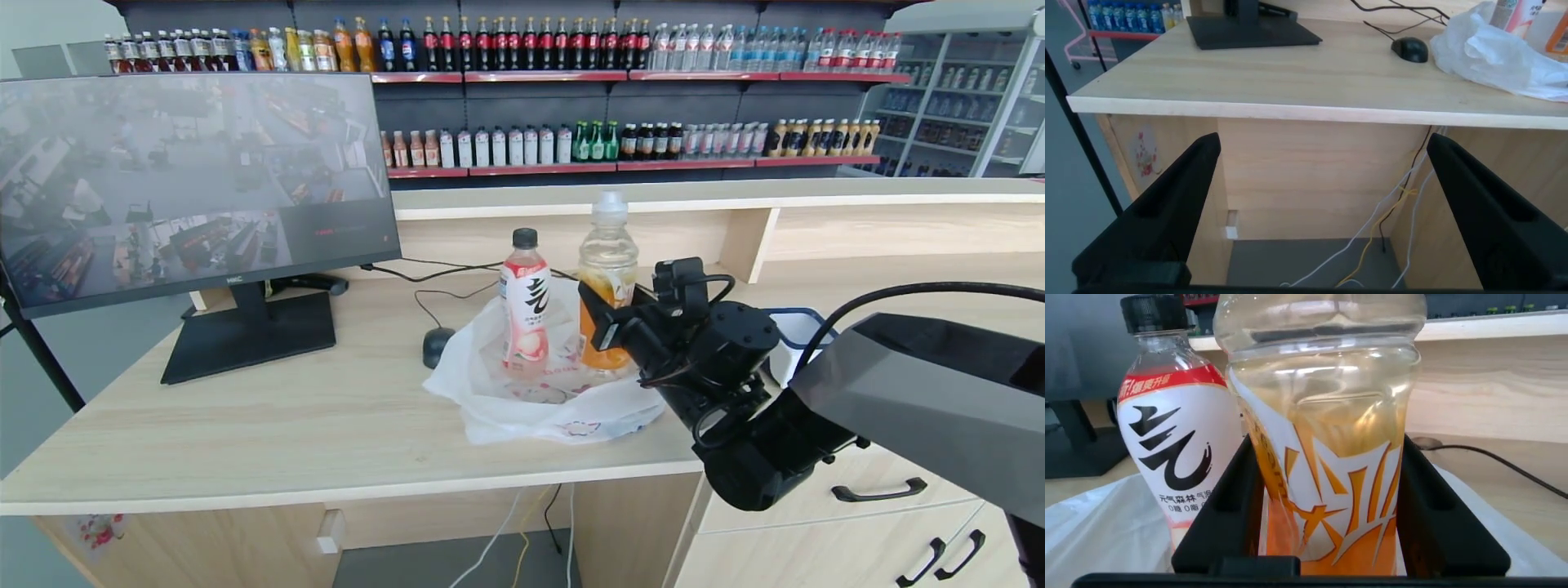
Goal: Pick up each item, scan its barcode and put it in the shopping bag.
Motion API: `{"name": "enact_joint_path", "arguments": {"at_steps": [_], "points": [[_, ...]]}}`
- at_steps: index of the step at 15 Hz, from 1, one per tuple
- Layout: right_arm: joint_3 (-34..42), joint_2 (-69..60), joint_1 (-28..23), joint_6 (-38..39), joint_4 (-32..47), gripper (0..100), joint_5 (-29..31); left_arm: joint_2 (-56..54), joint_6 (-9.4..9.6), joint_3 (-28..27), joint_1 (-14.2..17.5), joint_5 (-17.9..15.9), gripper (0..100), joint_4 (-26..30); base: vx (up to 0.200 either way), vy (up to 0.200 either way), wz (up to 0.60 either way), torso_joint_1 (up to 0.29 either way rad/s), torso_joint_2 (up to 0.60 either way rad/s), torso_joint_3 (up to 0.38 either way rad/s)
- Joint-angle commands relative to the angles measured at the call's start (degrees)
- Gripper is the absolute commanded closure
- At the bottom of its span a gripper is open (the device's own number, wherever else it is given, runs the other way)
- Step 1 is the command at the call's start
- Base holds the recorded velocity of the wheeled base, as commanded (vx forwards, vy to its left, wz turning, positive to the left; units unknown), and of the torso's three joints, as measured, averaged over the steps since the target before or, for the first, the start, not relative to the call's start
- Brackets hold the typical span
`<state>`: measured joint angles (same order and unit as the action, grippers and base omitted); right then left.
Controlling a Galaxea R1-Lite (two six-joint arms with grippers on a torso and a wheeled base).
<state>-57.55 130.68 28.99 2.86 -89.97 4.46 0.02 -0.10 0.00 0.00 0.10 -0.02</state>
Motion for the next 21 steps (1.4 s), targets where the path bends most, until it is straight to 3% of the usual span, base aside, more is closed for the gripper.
{"name": "enact_joint_path", "arguments": {"at_steps": [1, 9, 21], "points": [[-0.5, 1.5, -0.2, 0.0, 0.0, 100, -0.1, 0.0, 0.01, 0.0, 0.0, 0.0, 0, -0.1, 0.0, 0.0, 0.0, 0.0, 0.0, 0.0], [-1.3, 3.9, 0.1, 0.0, 0.0, 100, -0.1, 0.0, 0.01, 0.0, 0.0, 0.0, 0, -0.1, 0.0, 0.0, 0.0, 0.0, 0.0, 0.0], [5.3, 1.9, 2.4, -0.5, 0.0, 100, 0.0, 0.0, 0.19, 0.0, 0.0, 0.0, 0, 0.0, 0.0, 0.0, 0.0, 0.0, 0.0, 0.0]]}}
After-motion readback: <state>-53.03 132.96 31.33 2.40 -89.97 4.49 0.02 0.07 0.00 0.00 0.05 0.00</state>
